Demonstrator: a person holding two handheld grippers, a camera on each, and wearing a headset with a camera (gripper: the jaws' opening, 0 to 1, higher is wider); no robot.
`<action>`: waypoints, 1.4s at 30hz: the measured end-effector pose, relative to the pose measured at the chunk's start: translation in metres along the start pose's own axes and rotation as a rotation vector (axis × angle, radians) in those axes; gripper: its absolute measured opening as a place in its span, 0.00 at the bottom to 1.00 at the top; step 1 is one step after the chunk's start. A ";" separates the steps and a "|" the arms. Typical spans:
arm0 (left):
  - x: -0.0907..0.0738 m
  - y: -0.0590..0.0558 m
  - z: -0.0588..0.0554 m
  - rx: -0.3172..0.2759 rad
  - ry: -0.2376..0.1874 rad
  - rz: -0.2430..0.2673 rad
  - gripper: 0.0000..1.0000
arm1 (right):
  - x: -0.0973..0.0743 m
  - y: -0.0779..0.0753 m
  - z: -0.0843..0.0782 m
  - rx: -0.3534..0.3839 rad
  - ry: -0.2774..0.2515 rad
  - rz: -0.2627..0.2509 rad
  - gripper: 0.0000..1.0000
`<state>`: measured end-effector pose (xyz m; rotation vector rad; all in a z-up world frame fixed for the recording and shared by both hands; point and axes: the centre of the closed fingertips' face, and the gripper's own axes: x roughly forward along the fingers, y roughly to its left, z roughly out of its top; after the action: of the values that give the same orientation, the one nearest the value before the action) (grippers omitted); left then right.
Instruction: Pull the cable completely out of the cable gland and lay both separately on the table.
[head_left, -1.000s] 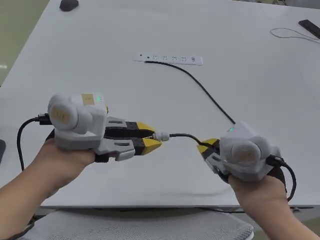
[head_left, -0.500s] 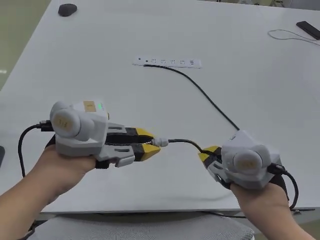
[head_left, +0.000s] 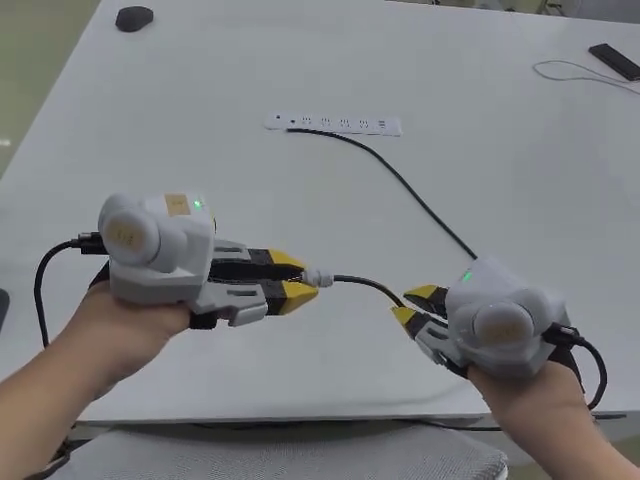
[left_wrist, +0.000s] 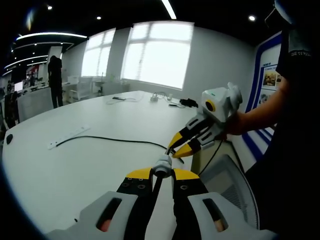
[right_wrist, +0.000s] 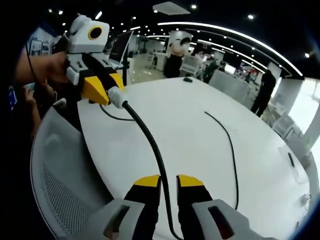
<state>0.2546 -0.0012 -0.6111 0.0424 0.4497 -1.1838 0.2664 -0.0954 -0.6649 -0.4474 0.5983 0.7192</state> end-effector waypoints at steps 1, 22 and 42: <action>0.000 0.000 0.000 -0.003 -0.002 0.000 0.15 | -0.001 0.001 0.004 -0.020 -0.005 0.005 0.10; 0.002 0.001 -0.004 -0.006 0.015 -0.033 0.15 | 0.010 0.051 0.074 -0.361 -0.035 0.112 0.10; 0.002 0.006 -0.005 0.004 0.013 -0.047 0.14 | 0.019 0.052 0.071 -0.329 -0.027 0.113 0.00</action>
<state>0.2593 0.0008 -0.6182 0.0428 0.4620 -1.2315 0.2654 -0.0111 -0.6328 -0.7105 0.4830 0.9356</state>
